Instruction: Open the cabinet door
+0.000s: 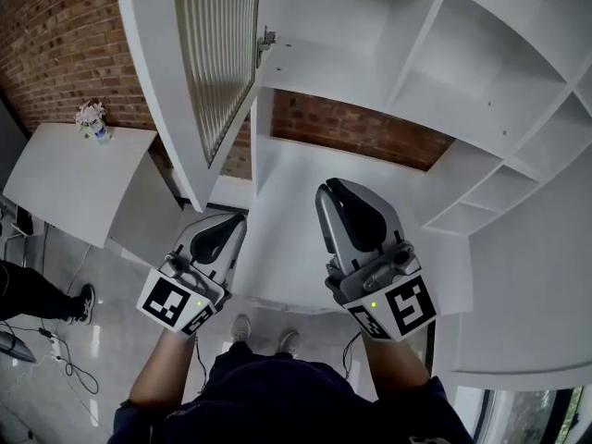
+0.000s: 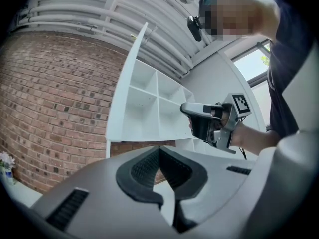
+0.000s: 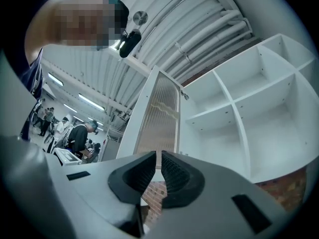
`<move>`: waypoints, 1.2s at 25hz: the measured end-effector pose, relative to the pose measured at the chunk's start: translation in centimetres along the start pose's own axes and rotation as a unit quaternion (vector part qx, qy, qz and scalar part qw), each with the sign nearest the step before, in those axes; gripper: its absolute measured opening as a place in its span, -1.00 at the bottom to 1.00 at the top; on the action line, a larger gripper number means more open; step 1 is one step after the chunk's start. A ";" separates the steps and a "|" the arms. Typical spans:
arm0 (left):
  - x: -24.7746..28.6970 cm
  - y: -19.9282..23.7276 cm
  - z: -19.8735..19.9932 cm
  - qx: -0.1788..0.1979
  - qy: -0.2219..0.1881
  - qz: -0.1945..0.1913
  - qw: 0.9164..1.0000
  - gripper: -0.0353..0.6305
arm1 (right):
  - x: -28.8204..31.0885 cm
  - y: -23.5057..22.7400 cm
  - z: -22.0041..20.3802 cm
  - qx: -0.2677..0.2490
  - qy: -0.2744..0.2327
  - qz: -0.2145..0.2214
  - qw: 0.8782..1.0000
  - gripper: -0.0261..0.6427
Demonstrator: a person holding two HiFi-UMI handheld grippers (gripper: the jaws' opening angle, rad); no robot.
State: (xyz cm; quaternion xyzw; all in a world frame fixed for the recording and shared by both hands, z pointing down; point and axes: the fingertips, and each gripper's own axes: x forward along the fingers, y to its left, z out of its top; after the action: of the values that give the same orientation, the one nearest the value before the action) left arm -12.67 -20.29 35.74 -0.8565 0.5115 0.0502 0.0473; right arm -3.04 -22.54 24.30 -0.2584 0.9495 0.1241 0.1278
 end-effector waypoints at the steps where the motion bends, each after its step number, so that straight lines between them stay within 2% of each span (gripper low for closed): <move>1: 0.4 -0.5 0.1 0.002 -0.001 -0.006 1.000 -0.87 | -0.5 -0.4 -0.1 0.000 0.002 -0.003 1.000 -0.77; 13: 6.2 -3.7 1.6 0.019 -0.006 -0.073 0.997 -0.87 | -3.7 -4.5 -1.7 0.007 0.033 -0.026 0.999 -0.82; 30: 10.9 -4.0 0.9 0.015 -0.006 -0.142 0.990 -0.87 | -3.1 -7.5 -5.5 0.025 0.063 -0.070 0.995 -0.84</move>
State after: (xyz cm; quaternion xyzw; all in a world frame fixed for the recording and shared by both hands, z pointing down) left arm -4.07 -27.81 33.48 -0.9192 0.3854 0.0404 0.0704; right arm 2.48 -29.08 29.15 -0.3284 0.9380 0.0750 0.0823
